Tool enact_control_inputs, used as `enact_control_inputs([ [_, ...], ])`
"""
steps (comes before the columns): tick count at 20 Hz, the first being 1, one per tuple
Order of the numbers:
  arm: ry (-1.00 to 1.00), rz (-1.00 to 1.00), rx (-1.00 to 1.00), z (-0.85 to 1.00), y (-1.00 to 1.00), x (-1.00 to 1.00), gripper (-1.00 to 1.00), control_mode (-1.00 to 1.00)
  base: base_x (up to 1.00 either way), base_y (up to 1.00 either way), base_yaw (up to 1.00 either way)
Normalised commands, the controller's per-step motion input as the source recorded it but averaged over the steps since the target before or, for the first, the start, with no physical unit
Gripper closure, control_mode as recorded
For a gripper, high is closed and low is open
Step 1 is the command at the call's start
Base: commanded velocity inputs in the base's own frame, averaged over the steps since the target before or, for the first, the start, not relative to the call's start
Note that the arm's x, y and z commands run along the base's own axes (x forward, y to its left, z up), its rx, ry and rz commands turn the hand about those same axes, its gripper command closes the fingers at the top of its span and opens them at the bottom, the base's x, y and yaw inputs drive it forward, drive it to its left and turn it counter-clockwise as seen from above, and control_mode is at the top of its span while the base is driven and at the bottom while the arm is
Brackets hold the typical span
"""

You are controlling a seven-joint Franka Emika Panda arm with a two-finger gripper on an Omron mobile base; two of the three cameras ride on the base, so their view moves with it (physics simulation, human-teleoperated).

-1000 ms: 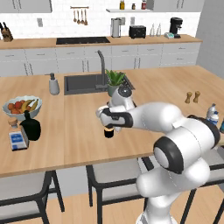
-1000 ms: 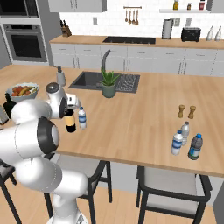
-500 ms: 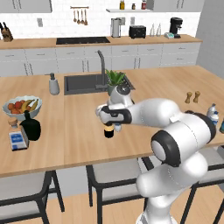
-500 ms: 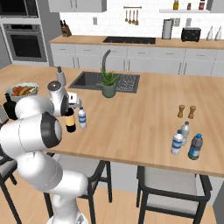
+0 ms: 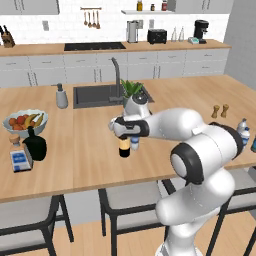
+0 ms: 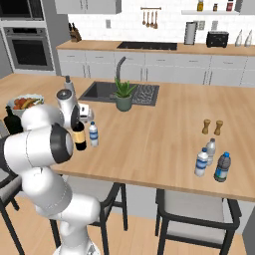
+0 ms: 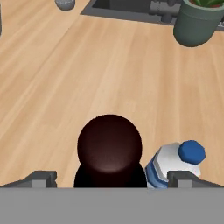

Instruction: Move the plastic bottles in the middle to the plastics group, and the glass bottles in the middle to the glass group.

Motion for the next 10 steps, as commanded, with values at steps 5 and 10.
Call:
enact_control_inputs([
  [5,0.00,0.00,0.00,-0.03,0.00,0.01,-1.00,-1.00,0.00,0.00,0.00],
  [10,0.00,0.00,0.00,-0.01,0.00,0.00,-1.00,-1.00,0.00,0.00,0.00],
])
